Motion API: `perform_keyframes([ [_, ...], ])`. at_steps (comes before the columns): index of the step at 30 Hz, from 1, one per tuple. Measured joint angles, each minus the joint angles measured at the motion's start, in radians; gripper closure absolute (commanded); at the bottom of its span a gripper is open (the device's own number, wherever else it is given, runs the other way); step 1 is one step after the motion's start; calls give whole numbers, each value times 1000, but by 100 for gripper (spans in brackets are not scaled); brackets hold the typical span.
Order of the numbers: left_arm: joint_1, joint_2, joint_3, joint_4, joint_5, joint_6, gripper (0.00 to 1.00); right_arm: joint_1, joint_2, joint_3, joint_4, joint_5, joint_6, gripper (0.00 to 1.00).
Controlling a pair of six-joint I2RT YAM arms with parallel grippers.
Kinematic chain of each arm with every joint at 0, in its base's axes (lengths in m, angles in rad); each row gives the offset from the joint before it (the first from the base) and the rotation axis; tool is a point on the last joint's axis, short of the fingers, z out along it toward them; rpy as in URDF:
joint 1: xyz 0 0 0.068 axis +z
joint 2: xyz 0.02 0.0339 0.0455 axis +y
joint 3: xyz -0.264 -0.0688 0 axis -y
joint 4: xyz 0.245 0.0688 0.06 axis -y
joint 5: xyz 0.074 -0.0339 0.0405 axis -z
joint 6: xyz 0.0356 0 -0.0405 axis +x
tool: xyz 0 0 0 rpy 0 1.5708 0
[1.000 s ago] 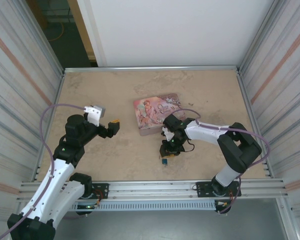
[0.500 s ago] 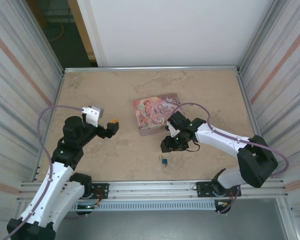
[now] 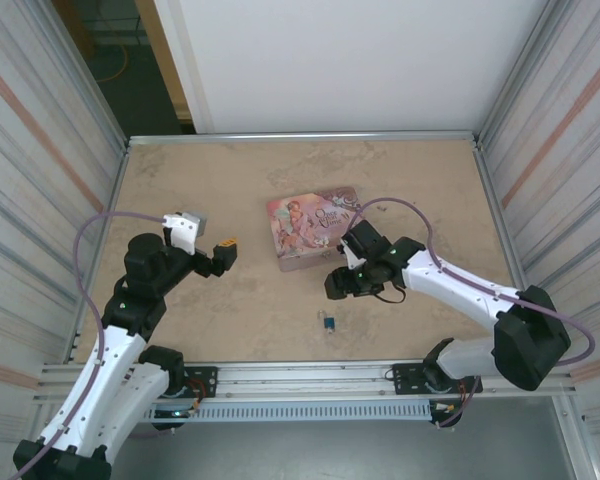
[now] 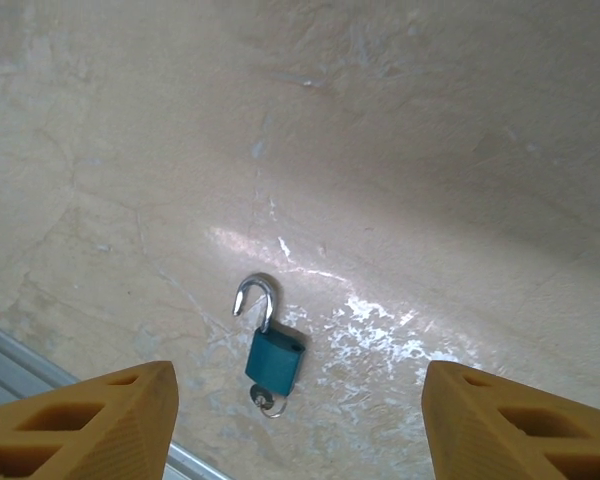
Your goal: Unlock the padlock with the key
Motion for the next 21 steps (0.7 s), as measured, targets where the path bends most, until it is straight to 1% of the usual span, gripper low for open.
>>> perform_keyframes([
  [4,0,0,0,0,-10,0,1,-13,-26,0,14,42,-12,23],
  [8,0,0,0,0,-18,0,1,-41,-63,-11,71,76,-11,13],
  [9,0,0,0,0,-19,0,1,-51,-72,-16,84,78,-13,2],
  [18,0,1,0,-1,-45,0,1,-156,-114,-47,172,104,-51,1],
  [21,0,1,0,-2,-58,1,1,-197,-156,-62,185,122,-75,1],
])
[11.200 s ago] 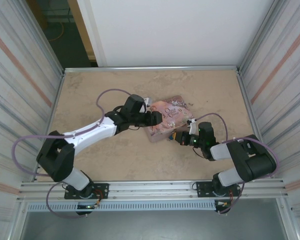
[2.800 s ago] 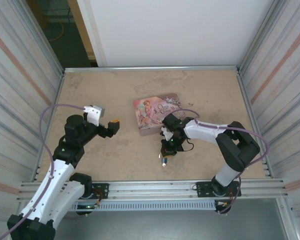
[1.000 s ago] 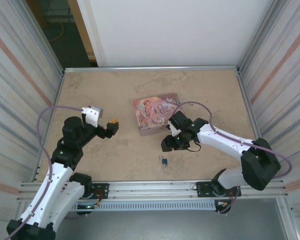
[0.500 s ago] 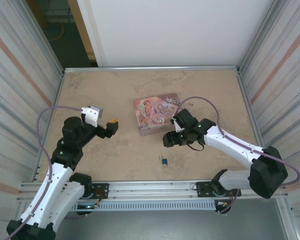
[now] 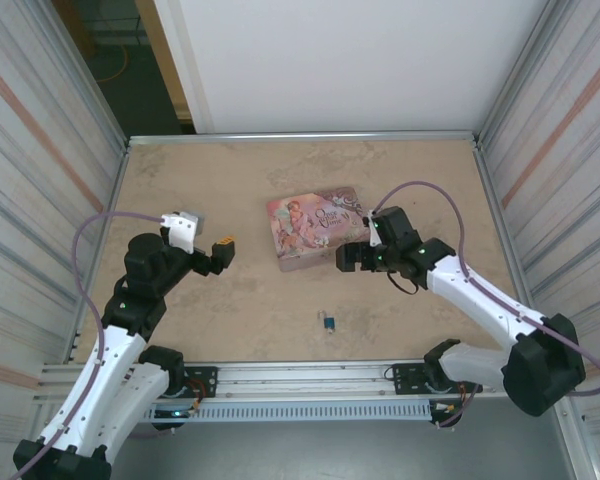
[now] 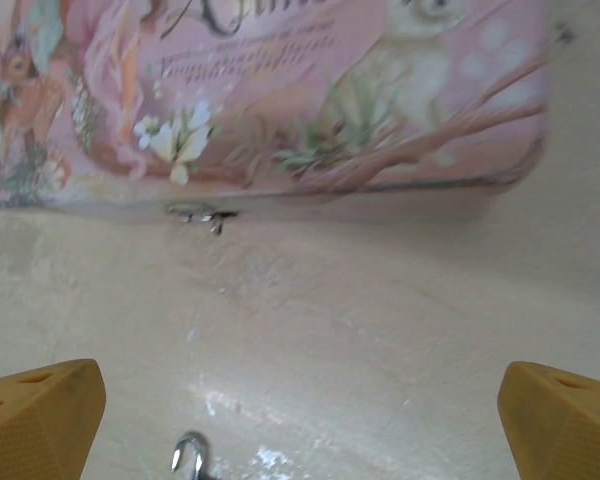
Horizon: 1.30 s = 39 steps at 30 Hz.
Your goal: Unlock the padlock with the key
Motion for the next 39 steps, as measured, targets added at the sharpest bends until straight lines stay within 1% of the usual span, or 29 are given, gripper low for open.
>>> perform_keyframes([
  [6,0,0,0,-6,-38,1,1,-132,-126,-37,38,56,-62,1],
  [10,0,0,0,-6,-65,1,1,-246,-216,-90,93,77,-94,1],
  [13,0,0,0,-6,-98,-2,1,-333,-245,-130,143,86,-97,1],
  [16,0,2,0,-9,-171,-35,1,-401,-258,-187,221,117,-97,1],
  [20,0,22,-13,-13,-302,-100,1,-441,-256,-276,353,181,-124,1],
  [24,0,72,-64,14,-418,-137,1,-468,-210,-327,476,221,-167,1],
  [27,0,133,-116,93,-466,-128,1,-486,-141,-341,583,246,-188,1],
  [33,0,288,-148,241,-512,-74,1,-494,2,-398,796,264,-243,1],
  [39,25,367,-183,400,-521,-45,1,-495,121,-457,1036,245,-298,1],
])
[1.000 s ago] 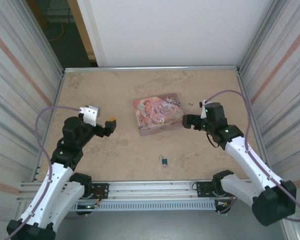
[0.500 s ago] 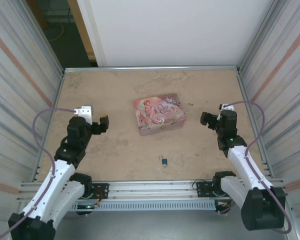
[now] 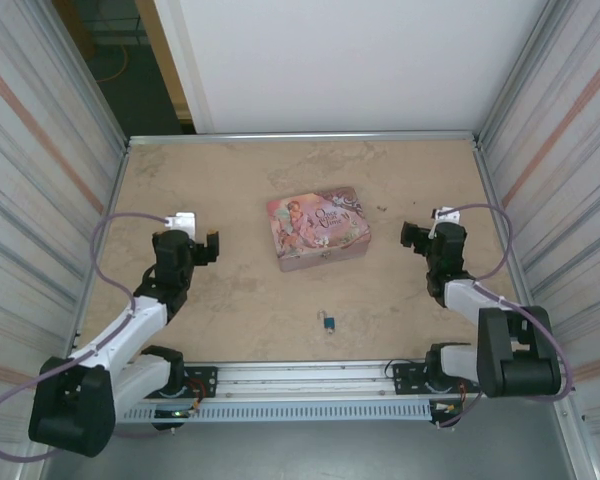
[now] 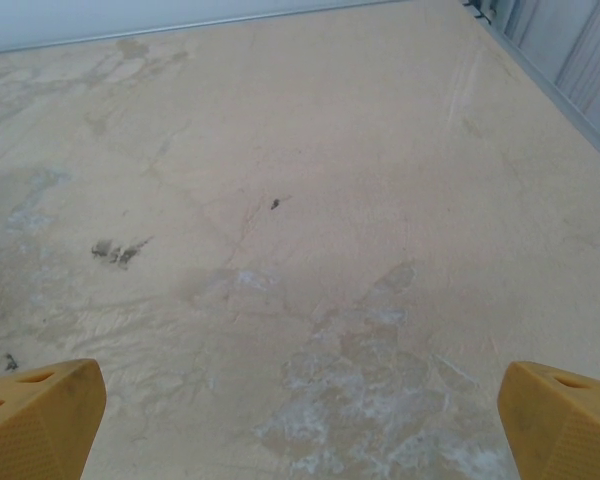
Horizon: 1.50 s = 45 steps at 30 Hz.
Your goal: Unlock the padlock with the key
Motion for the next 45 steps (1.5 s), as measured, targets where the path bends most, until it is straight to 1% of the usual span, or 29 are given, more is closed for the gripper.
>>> perform_keyframes([
  [6,72,42,-48,121,15,11,1,-35,132,-22,174,-72,-30,1],
  [10,119,80,-85,220,50,15,1,-71,238,-21,272,-125,-30,1],
  [14,141,160,-101,331,92,21,1,-92,266,2,245,-169,-28,1],
  [20,151,329,-105,517,169,55,1,-87,266,43,240,-172,-28,1],
  [23,184,415,-105,606,209,56,1,-83,266,43,240,-172,-28,1],
  [26,211,494,-112,694,224,48,1,-81,266,43,240,-172,-28,1],
  [29,218,500,-104,679,222,37,1,-81,266,43,240,-169,-28,1],
  [32,216,506,-49,627,224,37,1,-81,266,43,240,-169,-28,1],
  [34,214,505,-22,621,224,37,1,-81,266,43,239,-169,-28,1],
  [45,203,506,-16,584,223,40,1,-81,266,43,239,-169,-28,1],
])
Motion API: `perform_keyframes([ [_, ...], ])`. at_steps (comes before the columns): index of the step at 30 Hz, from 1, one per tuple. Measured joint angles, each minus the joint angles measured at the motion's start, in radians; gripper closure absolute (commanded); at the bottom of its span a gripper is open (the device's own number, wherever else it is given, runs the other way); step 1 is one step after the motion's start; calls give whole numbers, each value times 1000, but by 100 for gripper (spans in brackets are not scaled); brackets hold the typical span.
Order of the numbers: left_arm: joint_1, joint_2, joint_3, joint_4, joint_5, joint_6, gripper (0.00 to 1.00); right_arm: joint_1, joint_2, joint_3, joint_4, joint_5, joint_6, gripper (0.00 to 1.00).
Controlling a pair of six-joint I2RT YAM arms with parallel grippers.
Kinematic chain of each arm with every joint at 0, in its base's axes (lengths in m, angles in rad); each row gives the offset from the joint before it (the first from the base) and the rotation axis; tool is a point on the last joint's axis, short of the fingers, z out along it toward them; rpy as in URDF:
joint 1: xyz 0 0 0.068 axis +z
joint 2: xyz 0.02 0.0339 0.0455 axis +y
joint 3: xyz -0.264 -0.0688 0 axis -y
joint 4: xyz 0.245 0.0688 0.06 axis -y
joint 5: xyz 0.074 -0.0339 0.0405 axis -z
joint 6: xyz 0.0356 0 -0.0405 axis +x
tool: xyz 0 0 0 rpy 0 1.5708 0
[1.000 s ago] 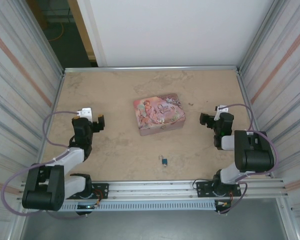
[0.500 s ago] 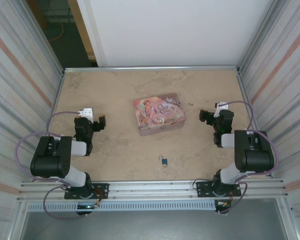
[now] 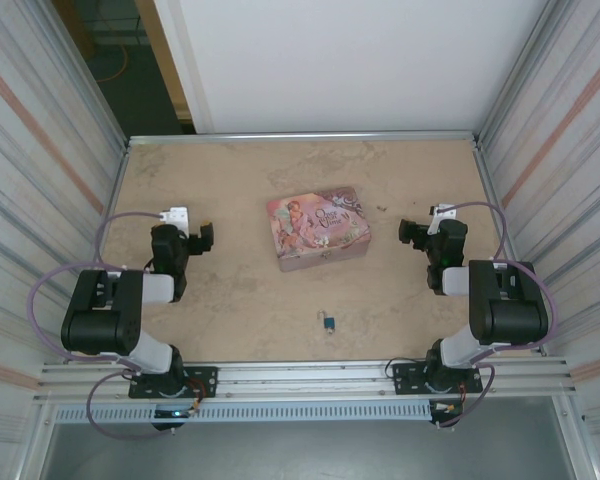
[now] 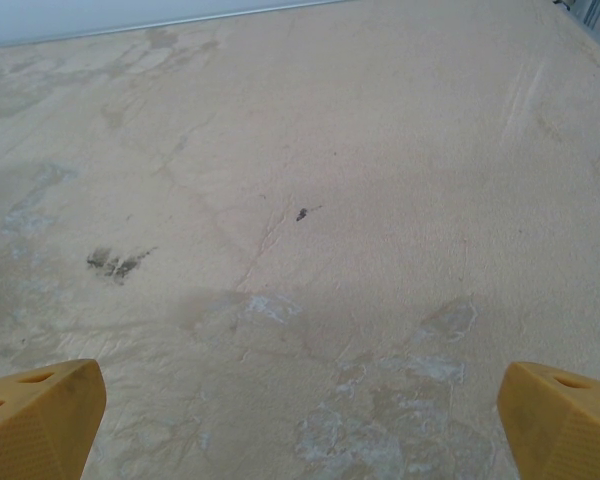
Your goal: Unlock the padlock with the key
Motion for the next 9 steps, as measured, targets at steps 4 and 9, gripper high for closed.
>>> perform_keyframes([
  [4,0,0,0,-3,0,0,1,0,0,0,0,0,0,1],
  [9,0,0,0,-8,0,0,1,0,0,0,-6,0,0,1],
])
